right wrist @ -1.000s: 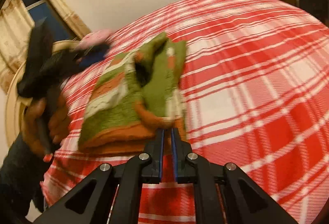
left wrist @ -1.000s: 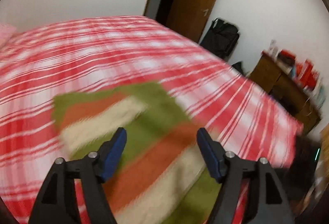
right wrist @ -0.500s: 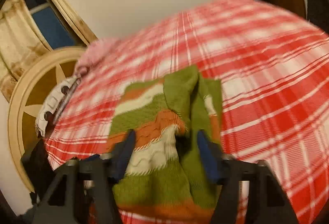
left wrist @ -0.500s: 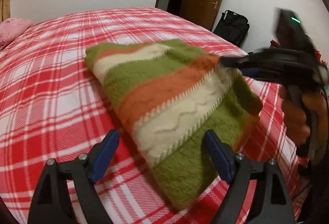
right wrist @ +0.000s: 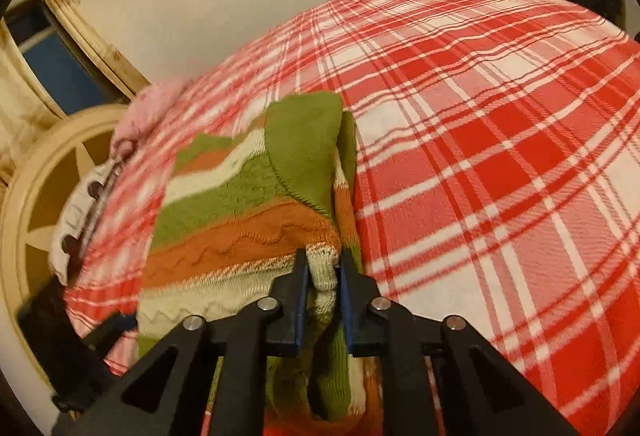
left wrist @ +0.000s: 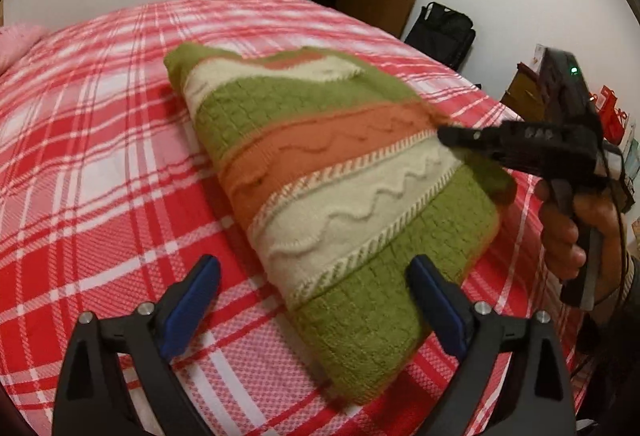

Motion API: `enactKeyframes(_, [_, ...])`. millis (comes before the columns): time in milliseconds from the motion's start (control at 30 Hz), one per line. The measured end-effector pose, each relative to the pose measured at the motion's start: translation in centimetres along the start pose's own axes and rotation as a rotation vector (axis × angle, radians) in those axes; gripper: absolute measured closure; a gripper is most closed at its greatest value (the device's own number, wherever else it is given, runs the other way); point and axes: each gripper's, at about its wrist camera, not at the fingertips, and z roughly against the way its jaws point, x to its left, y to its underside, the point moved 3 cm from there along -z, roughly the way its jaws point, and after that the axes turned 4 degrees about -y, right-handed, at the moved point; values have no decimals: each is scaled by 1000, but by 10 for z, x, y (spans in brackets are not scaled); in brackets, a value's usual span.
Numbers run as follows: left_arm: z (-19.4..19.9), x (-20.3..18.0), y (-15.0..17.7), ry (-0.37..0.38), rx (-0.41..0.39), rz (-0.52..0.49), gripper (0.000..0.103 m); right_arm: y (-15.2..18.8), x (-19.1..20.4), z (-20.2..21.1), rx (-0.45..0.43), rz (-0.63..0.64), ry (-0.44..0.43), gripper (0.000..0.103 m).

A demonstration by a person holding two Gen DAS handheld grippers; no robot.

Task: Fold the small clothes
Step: 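Grasp the folded striped sweater's end with the right gripper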

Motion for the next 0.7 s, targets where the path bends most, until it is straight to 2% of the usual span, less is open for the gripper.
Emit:
enactKeyframes(33, [0, 2, 0, 4, 0, 10, 5, -1, 0, 2, -4, -13, -7, 67])
enactKeyframes(100, [3, 3, 3, 9, -2, 22, 4, 0, 3, 11, -9, -16, -14, 57])
enactKeyframes(167, [4, 4, 5, 9, -3, 35, 3, 6, 14, 25, -17, 5, -66, 57])
enactKeyframes(233, [4, 4, 5, 11, -3, 38, 3, 17, 24, 42, -32, 60, -73, 57])
enactKeyframes(267, [5, 4, 6, 9, -3, 37, 3, 22, 29, 45, -30, 89, -55, 57])
enactKeyframes(300, [5, 4, 6, 6, -4, 36, 2, 28, 31, 45, -13, 108, -33, 63])
enactKeyframes(333, [4, 4, 6, 3, -4, 35, 2, 36, 29, 40, 32, 117, 40, 76])
enactKeyframes(433, [6, 2, 7, -19, -5, 27, 0, 52, 8, 29, 92, 64, 124, 77])
enactKeyframes(500, [7, -2, 9, -52, -11, 8, 0, 57, -3, 29, 96, 19, 97, 77])
enactKeyframes(567, [7, -7, 11, -79, -16, -16, 0, 56, 0, 31, 109, 28, 109, 77])
enactKeyframes(633, [5, -5, 9, -93, -10, -27, 0, 50, 8, 37, 92, 58, 150, 76])
enactKeyframes(700, [3, -4, 8, -97, -5, -29, 0, 35, 22, 52, 13, 88, 174, 76])
